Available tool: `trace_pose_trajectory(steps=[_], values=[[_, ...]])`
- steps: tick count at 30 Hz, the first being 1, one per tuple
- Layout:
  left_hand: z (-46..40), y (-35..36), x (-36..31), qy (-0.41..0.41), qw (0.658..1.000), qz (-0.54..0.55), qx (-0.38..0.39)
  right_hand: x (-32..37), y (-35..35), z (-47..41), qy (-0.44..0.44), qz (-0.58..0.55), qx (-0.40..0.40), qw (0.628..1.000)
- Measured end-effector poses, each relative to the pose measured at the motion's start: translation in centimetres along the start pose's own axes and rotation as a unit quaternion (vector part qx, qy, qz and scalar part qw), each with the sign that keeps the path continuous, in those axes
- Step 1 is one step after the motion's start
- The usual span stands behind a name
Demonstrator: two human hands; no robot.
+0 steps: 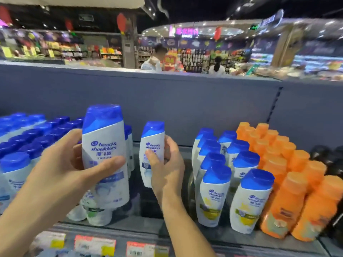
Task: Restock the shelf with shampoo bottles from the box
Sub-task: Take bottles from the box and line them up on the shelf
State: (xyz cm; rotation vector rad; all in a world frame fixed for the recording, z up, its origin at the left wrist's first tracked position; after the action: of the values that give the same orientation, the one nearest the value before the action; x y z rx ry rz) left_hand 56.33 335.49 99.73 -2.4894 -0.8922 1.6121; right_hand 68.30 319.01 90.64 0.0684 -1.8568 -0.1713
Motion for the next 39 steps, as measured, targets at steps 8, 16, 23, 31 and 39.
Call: trace_pose_trajectory(steps=[8,16,23,31,39], values=[[-6.9,-0.3,0.6,0.073,0.992,0.021,0.099,-4.4,-0.9,-6.6,-0.031,0.133,-0.124,0.983],[-10.3,0.2,2.1,0.101,0.986,0.008,0.129,-6.8,-3.2,-8.2,-0.009,0.204,-0.16,0.966],[-10.4,2.1,0.6,0.132,0.974,0.038,0.178,-8.0,-5.1,-8.0,-0.003,0.213,-0.179,0.96],[-10.1,2.6,-0.6,0.146,0.97,0.014,0.195,-8.3,-5.2,-8.2,0.0,0.249,-0.181,0.952],[-9.8,4.4,-2.5,0.133,0.962,0.01,0.237,-8.9,-4.2,-2.4,0.07,0.377,-0.079,0.92]])
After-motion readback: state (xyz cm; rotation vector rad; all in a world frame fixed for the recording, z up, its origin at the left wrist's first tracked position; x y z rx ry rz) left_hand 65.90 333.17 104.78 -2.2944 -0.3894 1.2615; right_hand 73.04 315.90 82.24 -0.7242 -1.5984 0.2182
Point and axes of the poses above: each hand's wrist, its own z-axis away from the middle knuckle, its own y-axis out of the palm, x = y × z, the point moved 9 cm from there along -z, towards the middle knuckle, and after that the axes turned 3 degrees about y, right-handed, at the moved point
